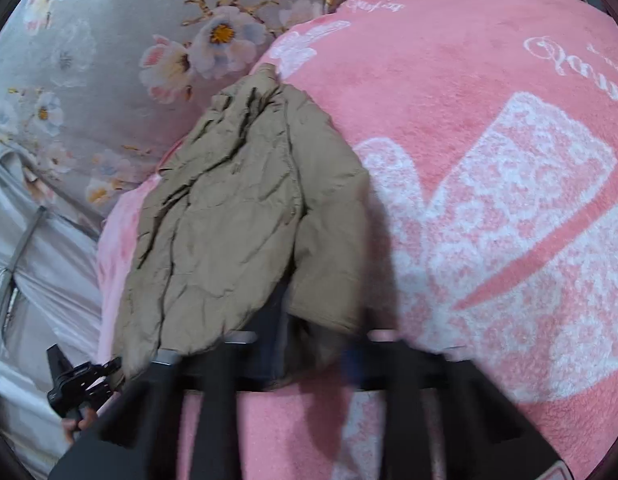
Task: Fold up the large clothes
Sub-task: 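Lift the folded khaki jacket by its collar end with the right gripper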
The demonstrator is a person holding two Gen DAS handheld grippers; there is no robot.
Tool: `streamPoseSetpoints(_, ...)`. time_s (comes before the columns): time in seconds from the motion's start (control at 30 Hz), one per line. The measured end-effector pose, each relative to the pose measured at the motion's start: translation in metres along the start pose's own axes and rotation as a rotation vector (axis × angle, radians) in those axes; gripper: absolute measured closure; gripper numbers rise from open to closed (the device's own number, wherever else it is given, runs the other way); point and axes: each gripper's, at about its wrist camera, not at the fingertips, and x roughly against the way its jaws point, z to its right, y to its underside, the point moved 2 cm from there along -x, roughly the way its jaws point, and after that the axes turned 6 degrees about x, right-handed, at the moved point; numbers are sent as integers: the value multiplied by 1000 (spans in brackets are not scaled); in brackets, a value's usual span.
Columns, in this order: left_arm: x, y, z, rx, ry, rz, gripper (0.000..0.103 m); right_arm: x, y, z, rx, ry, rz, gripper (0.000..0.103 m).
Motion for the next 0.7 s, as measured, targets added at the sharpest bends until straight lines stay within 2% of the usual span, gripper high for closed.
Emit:
streamPoseSetpoints(0.13, 41, 11, 7, -50, 26, 68, 101, 42, 3, -14, 76, -33, 103, 100)
streamPoseSetpoints(0.37, 154, 48, 14, -83, 183, 203, 102, 150, 21, -44, 299, -127, 271, 100)
streamPoseSetpoints(0.5, 234, 56, 24, -114, 235, 369, 103, 212, 16, -63, 376, -168, 389, 100)
streamPoseSetpoints(0.6, 271, 43, 43, -169, 179, 549, 103, 220, -12, -72, 373, -194, 449, 100)
streamPoseSetpoints(0.63, 274, 34, 51, -189, 161, 577, 103, 213, -22, -74, 363, -209, 448, 100)
streamPoseSetpoints(0.7, 260, 12, 61, -208, 152, 550, 103, 190, -39, -75, 350, -212, 420, 100)
